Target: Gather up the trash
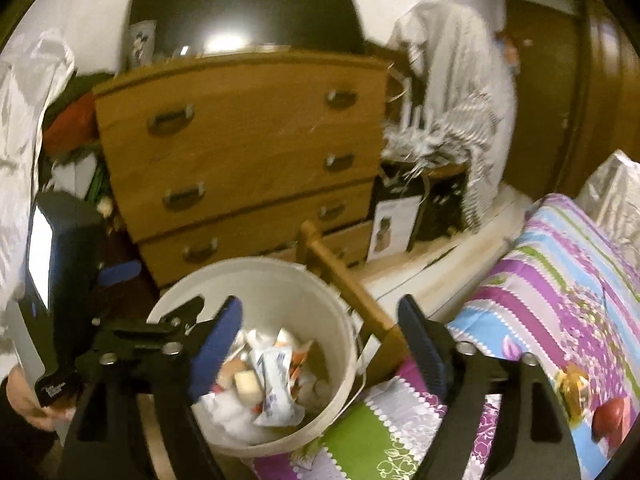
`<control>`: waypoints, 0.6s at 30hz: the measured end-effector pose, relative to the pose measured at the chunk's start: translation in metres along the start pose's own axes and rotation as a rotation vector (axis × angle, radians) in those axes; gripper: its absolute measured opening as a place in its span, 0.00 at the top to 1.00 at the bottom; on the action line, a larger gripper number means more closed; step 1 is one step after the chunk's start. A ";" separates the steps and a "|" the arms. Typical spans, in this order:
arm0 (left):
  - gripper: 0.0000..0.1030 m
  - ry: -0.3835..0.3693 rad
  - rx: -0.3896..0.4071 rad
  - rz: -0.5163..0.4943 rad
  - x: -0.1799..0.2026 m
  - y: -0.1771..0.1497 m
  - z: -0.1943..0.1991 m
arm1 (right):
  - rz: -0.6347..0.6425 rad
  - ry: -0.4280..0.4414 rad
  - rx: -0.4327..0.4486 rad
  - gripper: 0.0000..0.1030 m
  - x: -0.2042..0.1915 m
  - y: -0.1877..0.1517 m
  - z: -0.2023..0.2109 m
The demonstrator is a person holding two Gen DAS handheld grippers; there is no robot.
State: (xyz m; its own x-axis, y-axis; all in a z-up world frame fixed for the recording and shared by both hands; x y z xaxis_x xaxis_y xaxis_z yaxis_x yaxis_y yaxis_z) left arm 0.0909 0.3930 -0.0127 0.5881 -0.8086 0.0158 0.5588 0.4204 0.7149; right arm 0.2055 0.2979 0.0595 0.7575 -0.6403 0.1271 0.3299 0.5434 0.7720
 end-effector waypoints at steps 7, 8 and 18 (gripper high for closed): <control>0.09 -0.006 0.037 0.016 0.002 -0.010 0.014 | -0.065 -0.072 0.089 0.05 0.012 -0.027 0.039; 0.09 -0.006 0.041 0.016 0.003 -0.012 0.016 | -0.067 -0.081 0.093 0.05 0.011 -0.031 0.043; 0.06 0.019 0.082 0.033 0.002 -0.037 0.046 | -0.079 -0.078 0.105 0.05 -0.014 -0.060 0.072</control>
State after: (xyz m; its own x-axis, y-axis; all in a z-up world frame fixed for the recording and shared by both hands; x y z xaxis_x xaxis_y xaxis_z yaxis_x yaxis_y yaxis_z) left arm 0.0442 0.3572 -0.0075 0.6166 -0.7868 0.0273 0.4899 0.4105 0.7691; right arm 0.1342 0.2353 0.0565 0.6843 -0.7211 0.1079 0.3230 0.4325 0.8418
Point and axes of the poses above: each gripper's, at about its wrist camera, not at the fingertips, and z roughly against the way its jaws point, x to its right, y to its top, the point moved 1 cm from there along -z, roughly the way its jaws point, and after that the axes turned 8 degrees about z, right-handed, at the moved point
